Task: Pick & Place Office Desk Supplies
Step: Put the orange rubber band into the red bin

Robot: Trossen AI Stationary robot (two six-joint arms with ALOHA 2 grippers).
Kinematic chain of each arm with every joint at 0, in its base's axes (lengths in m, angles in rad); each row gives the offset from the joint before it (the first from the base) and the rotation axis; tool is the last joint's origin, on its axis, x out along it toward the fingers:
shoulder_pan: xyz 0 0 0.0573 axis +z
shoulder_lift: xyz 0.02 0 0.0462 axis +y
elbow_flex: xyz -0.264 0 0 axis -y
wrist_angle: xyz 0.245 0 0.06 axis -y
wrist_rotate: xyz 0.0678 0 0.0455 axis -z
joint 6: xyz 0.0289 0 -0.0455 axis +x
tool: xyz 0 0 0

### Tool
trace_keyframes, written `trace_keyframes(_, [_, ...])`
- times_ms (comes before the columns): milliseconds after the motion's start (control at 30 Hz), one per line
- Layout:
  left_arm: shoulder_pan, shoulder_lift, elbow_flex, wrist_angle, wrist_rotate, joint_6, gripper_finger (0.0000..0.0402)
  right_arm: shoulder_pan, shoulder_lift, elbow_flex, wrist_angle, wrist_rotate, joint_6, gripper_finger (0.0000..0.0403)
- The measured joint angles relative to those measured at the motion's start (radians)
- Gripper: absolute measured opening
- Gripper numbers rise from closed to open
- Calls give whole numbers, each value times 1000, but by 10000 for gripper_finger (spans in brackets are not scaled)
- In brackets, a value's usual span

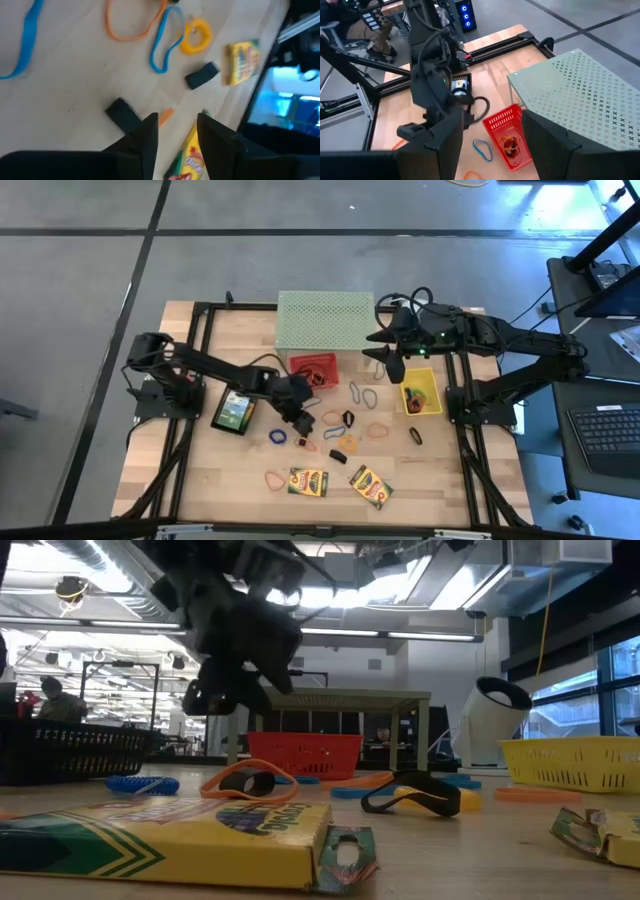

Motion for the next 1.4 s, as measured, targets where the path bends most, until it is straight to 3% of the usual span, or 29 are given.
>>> trace_keyframes(167, [7, 35, 24, -16, -2, -13, 128, 0, 0, 0, 0, -28, -3, 204])
trace_keyframes(367, [6, 39, -30, -11, -3, -86, 128, 0, 0, 0, 0, -76, -3, 203])
trace_keyframes(800, [6, 46, -54, -9, -1, -78, 128, 0, 0, 0, 8, -80, -1, 203])
trace_keyframes(1400, [6, 160, -53, 179, 103, -118, 128, 4, 0, 0, 15, -83, 5, 203])
